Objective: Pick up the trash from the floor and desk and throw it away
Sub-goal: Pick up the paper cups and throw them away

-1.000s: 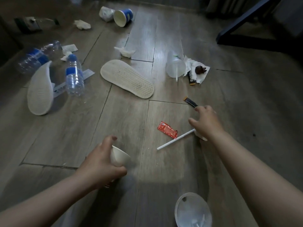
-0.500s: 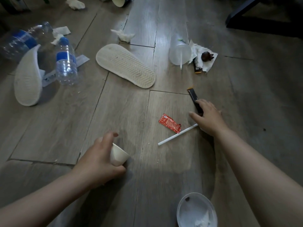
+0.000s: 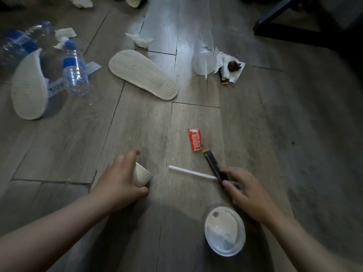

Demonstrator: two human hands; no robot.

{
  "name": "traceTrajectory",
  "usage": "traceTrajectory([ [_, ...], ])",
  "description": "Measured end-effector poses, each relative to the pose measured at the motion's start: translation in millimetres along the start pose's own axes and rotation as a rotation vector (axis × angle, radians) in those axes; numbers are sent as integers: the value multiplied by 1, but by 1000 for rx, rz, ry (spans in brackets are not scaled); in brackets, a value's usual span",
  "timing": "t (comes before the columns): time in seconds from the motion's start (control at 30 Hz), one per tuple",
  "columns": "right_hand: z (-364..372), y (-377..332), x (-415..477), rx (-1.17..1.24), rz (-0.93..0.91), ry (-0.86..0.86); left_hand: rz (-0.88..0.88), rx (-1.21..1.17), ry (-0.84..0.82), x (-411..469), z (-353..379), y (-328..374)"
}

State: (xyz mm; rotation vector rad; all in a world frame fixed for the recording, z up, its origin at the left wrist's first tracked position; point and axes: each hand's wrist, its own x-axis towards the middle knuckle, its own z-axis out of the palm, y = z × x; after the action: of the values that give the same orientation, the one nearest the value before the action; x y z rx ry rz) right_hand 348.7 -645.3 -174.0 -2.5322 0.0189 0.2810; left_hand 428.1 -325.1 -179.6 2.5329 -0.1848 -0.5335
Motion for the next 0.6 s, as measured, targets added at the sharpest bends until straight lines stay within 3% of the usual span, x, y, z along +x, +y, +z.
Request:
traceTrajectory([
  [0.2,-3,-25,20,-40,55,115,8,21,10,-7,0,-5],
  [0.47,12,-79,134,-180,328,54,40,46,-14,-18,-3,-18],
  [0.6,24,-77,139,-247,302,76,40,55,-9,-17,-3,-19],
])
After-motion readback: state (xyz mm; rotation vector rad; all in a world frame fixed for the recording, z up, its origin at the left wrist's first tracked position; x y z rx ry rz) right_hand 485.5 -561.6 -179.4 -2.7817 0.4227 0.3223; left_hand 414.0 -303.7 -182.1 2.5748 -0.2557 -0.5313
